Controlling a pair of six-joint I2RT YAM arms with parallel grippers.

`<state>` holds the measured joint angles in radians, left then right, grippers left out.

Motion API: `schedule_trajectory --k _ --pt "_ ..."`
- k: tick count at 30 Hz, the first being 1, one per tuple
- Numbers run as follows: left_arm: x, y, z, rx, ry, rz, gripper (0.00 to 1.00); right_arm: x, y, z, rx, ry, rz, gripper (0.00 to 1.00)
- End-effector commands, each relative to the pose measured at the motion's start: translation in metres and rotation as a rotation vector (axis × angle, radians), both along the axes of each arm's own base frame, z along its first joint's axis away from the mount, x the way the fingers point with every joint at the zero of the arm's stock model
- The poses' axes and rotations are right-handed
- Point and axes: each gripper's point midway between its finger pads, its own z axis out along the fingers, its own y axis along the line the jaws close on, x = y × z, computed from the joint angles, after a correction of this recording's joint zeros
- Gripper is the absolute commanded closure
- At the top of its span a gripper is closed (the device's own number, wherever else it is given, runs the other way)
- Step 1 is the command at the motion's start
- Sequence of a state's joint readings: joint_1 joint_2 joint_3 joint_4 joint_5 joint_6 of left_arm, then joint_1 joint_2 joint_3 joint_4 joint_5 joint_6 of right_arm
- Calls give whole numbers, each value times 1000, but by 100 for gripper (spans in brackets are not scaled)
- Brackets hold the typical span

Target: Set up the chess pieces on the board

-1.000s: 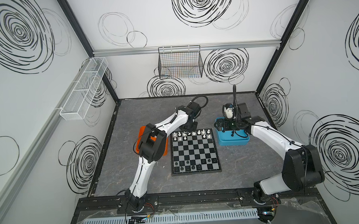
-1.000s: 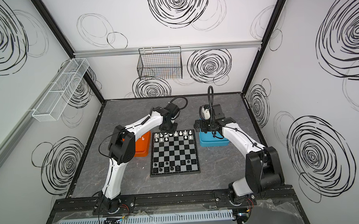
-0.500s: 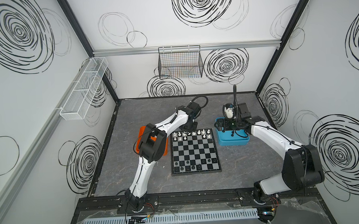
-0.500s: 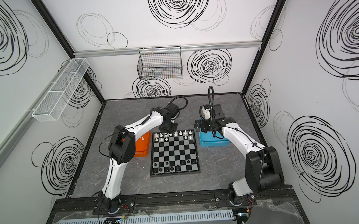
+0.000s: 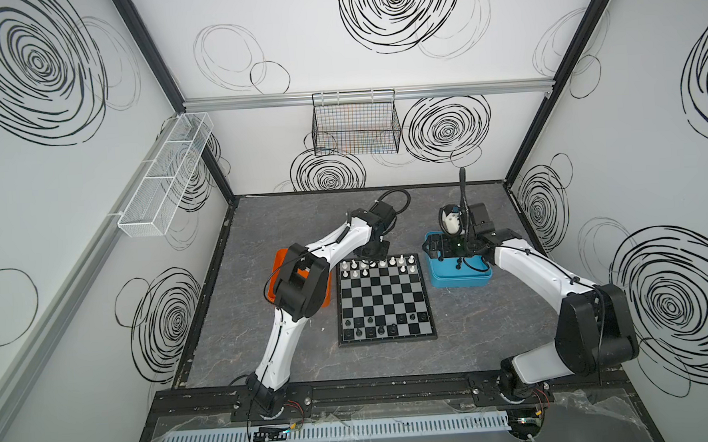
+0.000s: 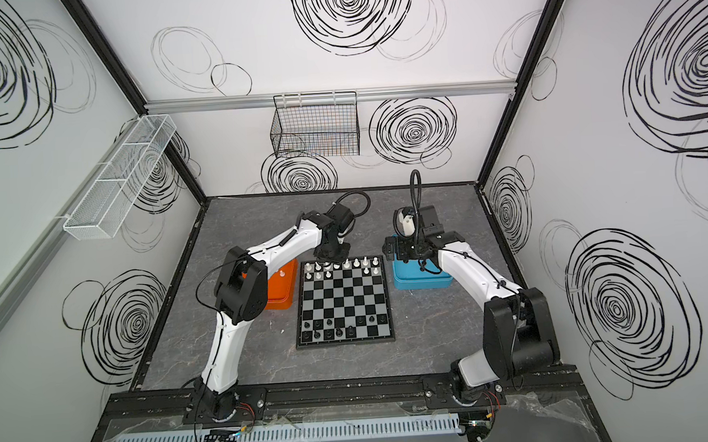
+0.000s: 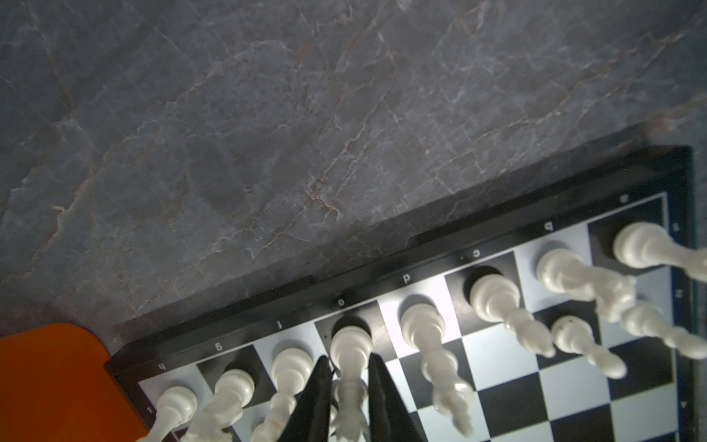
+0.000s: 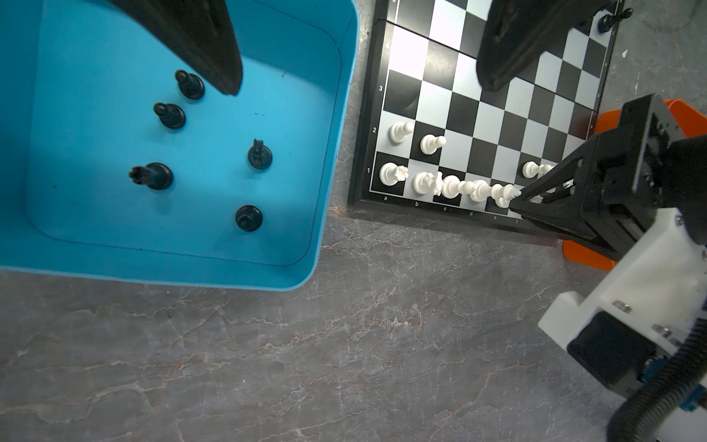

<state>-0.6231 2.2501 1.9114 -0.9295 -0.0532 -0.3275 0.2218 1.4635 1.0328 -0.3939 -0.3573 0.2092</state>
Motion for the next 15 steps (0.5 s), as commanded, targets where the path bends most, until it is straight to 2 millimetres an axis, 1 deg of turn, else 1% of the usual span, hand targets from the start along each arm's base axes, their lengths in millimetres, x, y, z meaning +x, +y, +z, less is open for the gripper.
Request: schedule_trajectory --k 1,5,10,15 --pt "-4 0 -5 18 20 -7 76 -1 -1 -7 -7 14 4 0" --pt "-4 0 -5 18 19 -7 77 -2 -1 -7 -6 15 3 0" --pt "-4 0 -6 15 20 -6 82 -2 -1 -7 -5 16 3 0" --pt "-4 -1 -5 17 17 -5 83 -2 -1 -8 -5 16 4 0"
